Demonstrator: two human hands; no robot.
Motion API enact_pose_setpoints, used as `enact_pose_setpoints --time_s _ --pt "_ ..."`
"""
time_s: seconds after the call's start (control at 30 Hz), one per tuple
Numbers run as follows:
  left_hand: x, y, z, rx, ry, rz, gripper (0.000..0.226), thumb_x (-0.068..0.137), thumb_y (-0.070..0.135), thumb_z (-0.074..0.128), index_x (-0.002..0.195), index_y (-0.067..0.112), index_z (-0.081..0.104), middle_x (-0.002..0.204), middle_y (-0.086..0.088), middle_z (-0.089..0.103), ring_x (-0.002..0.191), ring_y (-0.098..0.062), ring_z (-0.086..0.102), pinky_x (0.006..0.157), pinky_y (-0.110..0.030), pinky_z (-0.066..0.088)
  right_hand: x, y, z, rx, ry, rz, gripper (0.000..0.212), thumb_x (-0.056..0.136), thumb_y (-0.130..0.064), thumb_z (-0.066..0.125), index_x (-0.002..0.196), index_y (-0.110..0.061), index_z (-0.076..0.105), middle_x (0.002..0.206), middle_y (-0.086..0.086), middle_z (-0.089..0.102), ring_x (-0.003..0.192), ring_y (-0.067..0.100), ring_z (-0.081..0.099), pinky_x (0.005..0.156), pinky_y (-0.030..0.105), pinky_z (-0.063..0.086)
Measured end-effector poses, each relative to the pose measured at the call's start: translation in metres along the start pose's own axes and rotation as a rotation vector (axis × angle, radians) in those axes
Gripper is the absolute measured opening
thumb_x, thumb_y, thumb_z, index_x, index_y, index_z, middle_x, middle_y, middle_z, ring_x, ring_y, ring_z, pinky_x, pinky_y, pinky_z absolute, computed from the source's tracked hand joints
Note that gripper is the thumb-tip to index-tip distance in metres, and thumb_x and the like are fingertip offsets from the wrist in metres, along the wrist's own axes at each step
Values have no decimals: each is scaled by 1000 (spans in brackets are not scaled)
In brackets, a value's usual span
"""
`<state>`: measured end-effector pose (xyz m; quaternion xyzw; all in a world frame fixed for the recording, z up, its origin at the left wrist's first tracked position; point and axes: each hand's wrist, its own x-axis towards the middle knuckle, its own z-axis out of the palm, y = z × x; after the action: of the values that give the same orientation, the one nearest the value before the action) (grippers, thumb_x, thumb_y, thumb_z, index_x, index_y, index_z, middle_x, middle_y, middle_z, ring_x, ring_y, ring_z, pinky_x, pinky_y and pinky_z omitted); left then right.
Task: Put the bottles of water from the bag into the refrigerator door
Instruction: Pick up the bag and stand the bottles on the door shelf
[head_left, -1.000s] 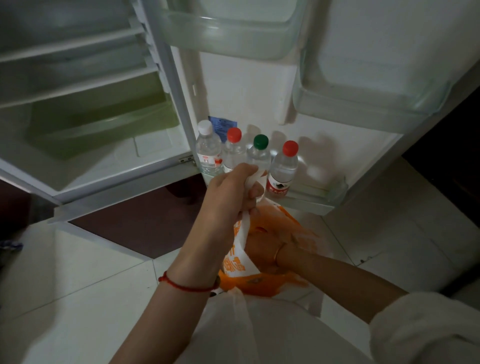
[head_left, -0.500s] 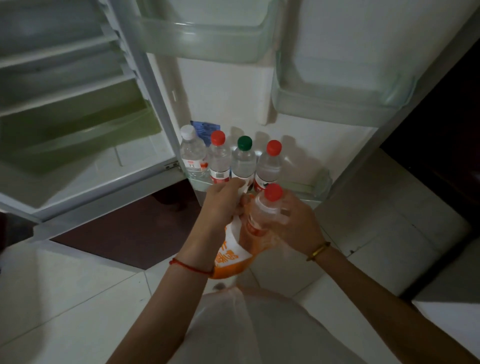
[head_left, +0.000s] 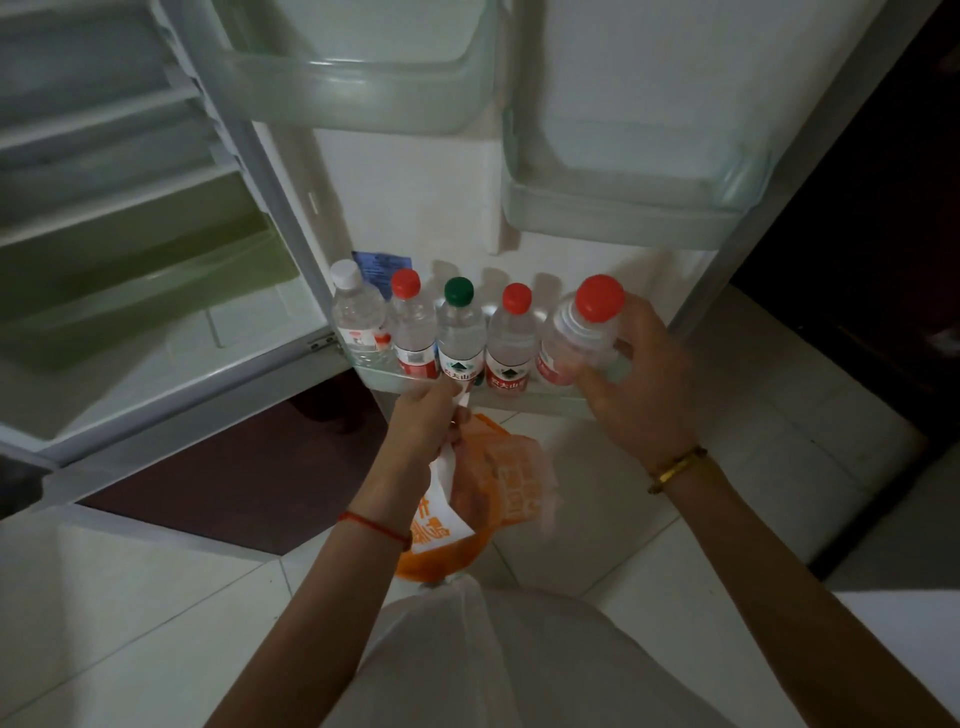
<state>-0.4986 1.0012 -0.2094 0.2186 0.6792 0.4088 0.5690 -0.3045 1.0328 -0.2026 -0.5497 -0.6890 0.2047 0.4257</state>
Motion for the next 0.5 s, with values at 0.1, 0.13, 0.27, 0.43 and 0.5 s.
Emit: enact_pose_setpoints --time_s 0.1,0.13,0.27,0.43,0.5 --pt "1 -5 -1 -9 25 -9 18 95 17 50 86 5 60 63 -6 51 32 -6 40 44 -21 37 7 14 15 -43 -17 38 67 68 -40 71 129 -24 49 125 -7 59 111 13 60 90 39 56" --pt "1 -7 -1 -7 35 -4 17 95 17 51 89 3 61 65 -7 53 38 -9 41 46 -23 36 10 20 21 -50 -16 49 67 68 -38 72 129 -23 49 124 -5 60 111 15 60 90 40 56" --pt "-1 -15 -5 -57 48 5 25 95 16 50 102 -2 65 66 -8 54 49 -15 39 50 -26 35 21 47 43 -98 -43 151 68 70 -34 76 131 -18 49 126 -1 61 114 21 60 93 45 53" --pt "-3 -21 -10 -25 109 27 30 94 16 49 70 3 60 55 -3 50 42 -13 40 48 -24 37 21 67 60 -96 -40 229 64 69 -33 77 125 -18 52 119 1 64 106 21 63 89 46 54" --pt "-2 -23 -13 -63 150 8 35 95 14 45 62 7 54 53 -4 49 42 -14 38 44 -22 35 18 71 64 -76 -32 248 63 69 -34 78 125 -19 53 118 0 64 105 21 63 88 46 54"
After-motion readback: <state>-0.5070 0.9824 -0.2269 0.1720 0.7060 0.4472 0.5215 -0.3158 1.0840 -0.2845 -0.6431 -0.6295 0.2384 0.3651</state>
